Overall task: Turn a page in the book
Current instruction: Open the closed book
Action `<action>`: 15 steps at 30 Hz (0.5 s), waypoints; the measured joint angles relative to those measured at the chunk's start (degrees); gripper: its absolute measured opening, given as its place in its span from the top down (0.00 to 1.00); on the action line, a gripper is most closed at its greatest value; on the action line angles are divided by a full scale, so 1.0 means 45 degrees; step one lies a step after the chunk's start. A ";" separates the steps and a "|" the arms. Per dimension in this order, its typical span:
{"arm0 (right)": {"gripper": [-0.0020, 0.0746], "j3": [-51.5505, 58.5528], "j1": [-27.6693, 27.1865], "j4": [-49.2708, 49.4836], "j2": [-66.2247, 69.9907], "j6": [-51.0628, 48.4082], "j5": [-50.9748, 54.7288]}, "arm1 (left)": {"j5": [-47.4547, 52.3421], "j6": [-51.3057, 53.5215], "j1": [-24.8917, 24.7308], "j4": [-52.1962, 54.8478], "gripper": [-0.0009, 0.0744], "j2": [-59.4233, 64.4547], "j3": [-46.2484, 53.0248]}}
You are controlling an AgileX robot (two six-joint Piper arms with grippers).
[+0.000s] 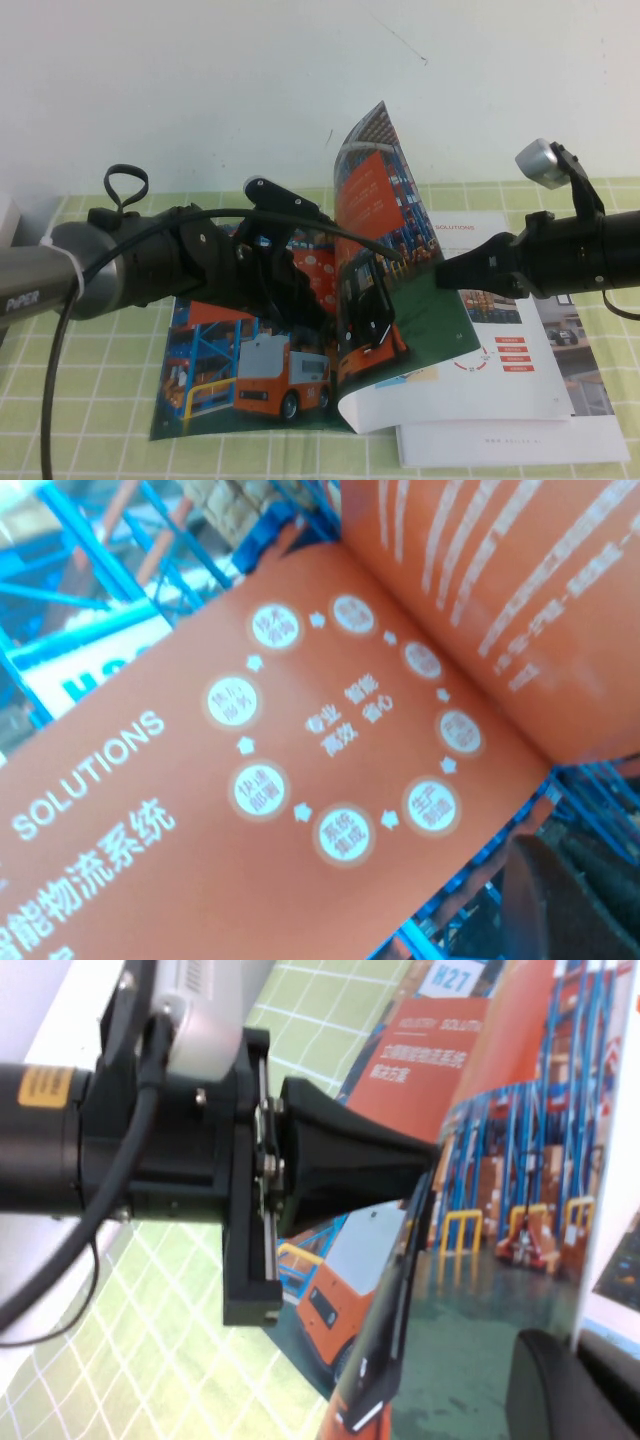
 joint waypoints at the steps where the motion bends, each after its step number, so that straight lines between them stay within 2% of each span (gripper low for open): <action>1: 0.97 0.0000 0.0000 0.0000 0.0000 -0.0014 0.0055 | 0.0000 0.0000 0.0000 0.0055 0.99 -0.0064 0.0000; 11: 0.97 0.0000 0.0000 0.0087 0.0000 -0.0304 0.0106 | -0.0050 0.0110 0.0000 0.0467 0.99 -0.1801 0.0016; 15: 0.97 0.0000 0.0000 0.0113 0.0000 -0.0374 0.0158 | -0.0050 0.0561 -0.0350 0.0474 0.99 -0.2784 0.0016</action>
